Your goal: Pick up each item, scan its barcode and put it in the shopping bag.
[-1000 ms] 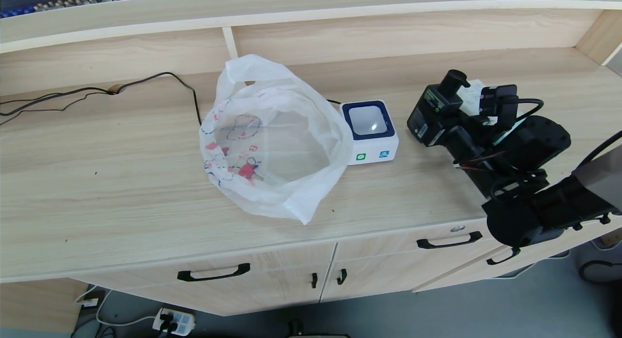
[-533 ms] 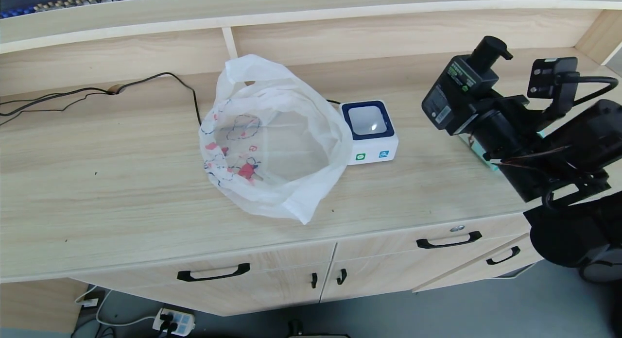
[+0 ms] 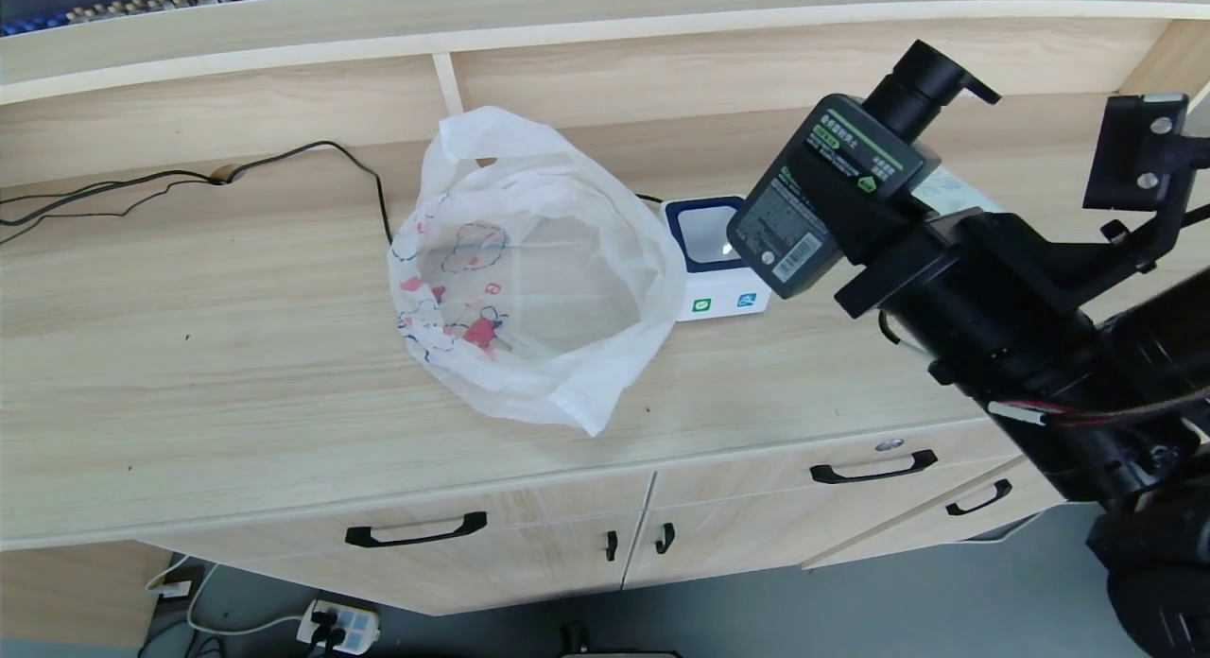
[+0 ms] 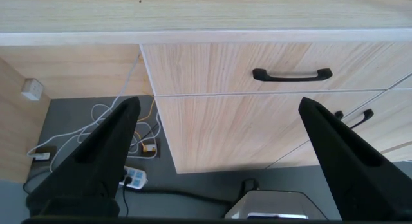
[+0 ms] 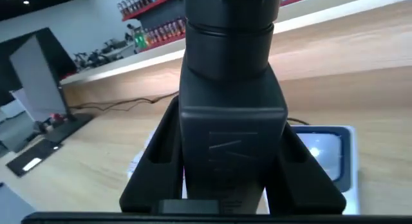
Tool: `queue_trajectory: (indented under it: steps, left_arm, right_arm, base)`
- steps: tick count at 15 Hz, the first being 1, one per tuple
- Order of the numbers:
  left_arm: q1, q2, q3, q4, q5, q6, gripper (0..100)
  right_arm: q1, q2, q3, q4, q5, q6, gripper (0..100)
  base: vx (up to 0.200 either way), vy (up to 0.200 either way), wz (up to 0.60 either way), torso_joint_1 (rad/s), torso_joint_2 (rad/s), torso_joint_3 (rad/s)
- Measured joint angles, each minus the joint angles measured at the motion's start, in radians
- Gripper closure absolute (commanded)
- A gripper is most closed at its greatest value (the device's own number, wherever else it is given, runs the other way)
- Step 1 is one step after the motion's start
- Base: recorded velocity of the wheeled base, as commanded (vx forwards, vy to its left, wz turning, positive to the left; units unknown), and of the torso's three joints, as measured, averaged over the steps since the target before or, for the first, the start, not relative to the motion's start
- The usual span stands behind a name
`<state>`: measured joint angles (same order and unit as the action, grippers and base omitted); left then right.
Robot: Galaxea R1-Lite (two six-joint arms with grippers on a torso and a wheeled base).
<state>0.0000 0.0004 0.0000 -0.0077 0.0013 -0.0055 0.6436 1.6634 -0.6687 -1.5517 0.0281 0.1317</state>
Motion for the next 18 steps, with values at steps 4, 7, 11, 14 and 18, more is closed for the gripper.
queue_trajectory:
  steps: [4, 7, 11, 14, 18]
  left_arm:
    - [0.0, 0.0, 0.0, 0.003, 0.0, 0.002, 0]
    - [-0.001, 0.0, 0.0, 0.003, 0.0, 0.006, 0]
    - [-0.002, 0.0, 0.0, 0.004, 0.0, 0.006, 0]
    - [-0.001, 0.0, 0.0, 0.004, 0.0, 0.006, 0]
    - [-0.001, 0.0, 0.0, 0.004, 0.0, 0.006, 0]
  right_arm:
    - [0.259, -0.062, 0.056, 0.012, -0.096, 0.16, 100]
    - [0.453, -0.093, 0.062, 0.021, -0.125, 0.277, 100]
    - [0.517, -0.113, 0.037, 0.029, -0.129, 0.339, 100]
    - [0.522, -0.136, 0.017, 0.035, -0.102, 0.397, 100]
    - [0.524, -0.157, 0.018, 0.039, -0.093, 0.409, 100]
  base:
    - [0.0, 0.0, 0.0, 0.0, 0.0, 0.0]
    - [0.0, 0.0, 0.0, 0.0, 0.0, 0.0]
    - [0.0, 0.0, 0.0, 0.0, 0.0, 0.0]
    - [0.0, 0.0, 0.0, 0.0, 0.0, 0.0]
    - [0.0, 0.0, 0.0, 0.0, 0.0, 0.0]
